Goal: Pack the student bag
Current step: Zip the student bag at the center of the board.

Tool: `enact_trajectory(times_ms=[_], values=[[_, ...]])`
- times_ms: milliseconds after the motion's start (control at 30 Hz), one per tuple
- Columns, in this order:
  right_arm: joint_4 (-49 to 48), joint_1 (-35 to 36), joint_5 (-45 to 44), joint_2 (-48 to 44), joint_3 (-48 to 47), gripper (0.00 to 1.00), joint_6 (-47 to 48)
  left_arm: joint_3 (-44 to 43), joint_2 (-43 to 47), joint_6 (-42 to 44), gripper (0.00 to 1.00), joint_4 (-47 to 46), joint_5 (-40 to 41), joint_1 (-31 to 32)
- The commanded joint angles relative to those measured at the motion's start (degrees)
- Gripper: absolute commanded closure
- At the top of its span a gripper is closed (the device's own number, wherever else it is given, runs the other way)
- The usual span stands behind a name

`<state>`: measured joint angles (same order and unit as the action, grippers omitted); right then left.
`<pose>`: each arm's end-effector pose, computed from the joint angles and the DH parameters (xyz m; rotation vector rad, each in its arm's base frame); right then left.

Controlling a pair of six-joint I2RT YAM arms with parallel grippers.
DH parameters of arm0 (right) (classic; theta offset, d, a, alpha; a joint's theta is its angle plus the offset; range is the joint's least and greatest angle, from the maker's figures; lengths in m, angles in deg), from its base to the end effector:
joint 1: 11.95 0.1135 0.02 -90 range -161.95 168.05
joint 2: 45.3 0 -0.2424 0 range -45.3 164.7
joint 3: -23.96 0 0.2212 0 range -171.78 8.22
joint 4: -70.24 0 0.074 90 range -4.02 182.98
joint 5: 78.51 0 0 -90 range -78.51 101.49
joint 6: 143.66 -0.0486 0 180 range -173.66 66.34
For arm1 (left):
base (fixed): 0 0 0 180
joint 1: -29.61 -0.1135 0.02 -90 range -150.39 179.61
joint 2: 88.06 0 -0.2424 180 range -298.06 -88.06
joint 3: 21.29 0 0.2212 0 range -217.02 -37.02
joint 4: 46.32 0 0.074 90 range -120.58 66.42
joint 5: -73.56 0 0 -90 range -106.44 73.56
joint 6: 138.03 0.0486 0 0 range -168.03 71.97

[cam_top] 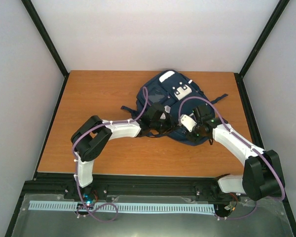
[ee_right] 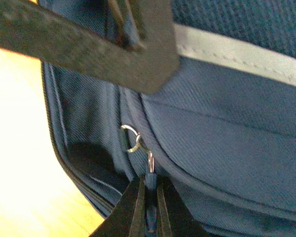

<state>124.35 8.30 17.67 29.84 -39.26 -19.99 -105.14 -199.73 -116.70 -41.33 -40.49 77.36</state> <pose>0.2083 0.0824 0.1903 -1.2576 2.4039 0.0782 0.2574 -0.3128 0.1714 -0.1719 2.5632 -1.4687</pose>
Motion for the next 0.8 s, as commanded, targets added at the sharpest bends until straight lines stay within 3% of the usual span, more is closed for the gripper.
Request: enact_trajectory(times_ms=[0,300,767], values=[[4.47,-1.88,-3.46,-1.74,0.94,0.97,1.04,2.33,3.18,2.98,0.99,0.72,0.66,-0.81],[3.99,-7.0,-5.49,-1.25,1.02,0.97,4.93,5.8,6.99,8.0,0.99,4.08,-0.78,-1.01],[1.46,-10.85,-5.85,0.29,-0.39,0.97,10.63,13.95,25.34,30.12,0.99,34.8,3.88,-4.92]])
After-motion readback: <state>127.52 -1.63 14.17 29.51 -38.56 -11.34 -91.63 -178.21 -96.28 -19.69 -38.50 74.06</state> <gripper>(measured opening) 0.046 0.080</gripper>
